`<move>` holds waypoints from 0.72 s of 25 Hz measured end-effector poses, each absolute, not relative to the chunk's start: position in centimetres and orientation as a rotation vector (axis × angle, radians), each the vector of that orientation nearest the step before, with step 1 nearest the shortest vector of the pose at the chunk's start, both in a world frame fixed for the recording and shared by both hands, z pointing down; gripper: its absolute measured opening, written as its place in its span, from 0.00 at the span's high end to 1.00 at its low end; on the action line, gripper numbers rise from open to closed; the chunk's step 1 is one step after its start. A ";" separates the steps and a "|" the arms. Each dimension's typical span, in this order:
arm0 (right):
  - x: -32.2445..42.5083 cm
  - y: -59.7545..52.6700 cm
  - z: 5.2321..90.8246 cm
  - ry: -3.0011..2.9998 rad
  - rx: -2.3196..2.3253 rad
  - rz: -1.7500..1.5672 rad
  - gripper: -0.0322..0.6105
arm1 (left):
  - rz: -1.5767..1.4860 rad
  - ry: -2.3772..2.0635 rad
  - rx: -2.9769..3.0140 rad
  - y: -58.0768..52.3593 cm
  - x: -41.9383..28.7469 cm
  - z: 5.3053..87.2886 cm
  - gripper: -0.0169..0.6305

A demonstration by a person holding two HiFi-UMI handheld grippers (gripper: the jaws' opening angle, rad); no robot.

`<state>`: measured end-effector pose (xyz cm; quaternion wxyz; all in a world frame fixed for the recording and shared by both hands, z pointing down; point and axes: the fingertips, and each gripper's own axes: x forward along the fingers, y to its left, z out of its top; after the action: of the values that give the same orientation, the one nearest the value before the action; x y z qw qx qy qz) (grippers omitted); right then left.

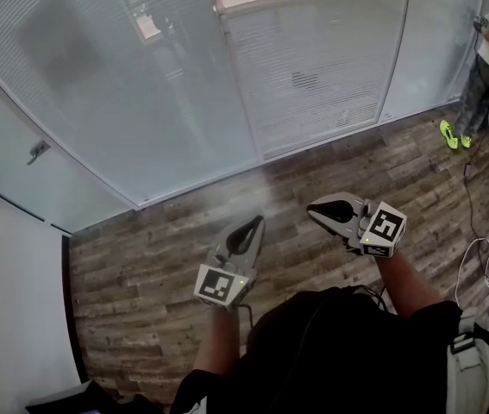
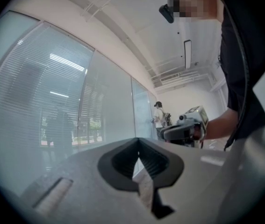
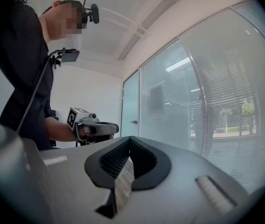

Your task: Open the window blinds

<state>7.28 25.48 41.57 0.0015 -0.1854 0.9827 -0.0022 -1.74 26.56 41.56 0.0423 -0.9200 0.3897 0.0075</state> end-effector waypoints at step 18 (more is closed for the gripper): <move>6.9 20.8 41.6 3.062 -0.655 0.011 0.94 | 0.050 1.165 -2.866 22.0 -3.0 42.4 0.97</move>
<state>6.91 20.85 41.63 0.0054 -0.2092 0.9778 0.0035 -2.99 21.96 42.39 0.0237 -0.9260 0.3764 0.0160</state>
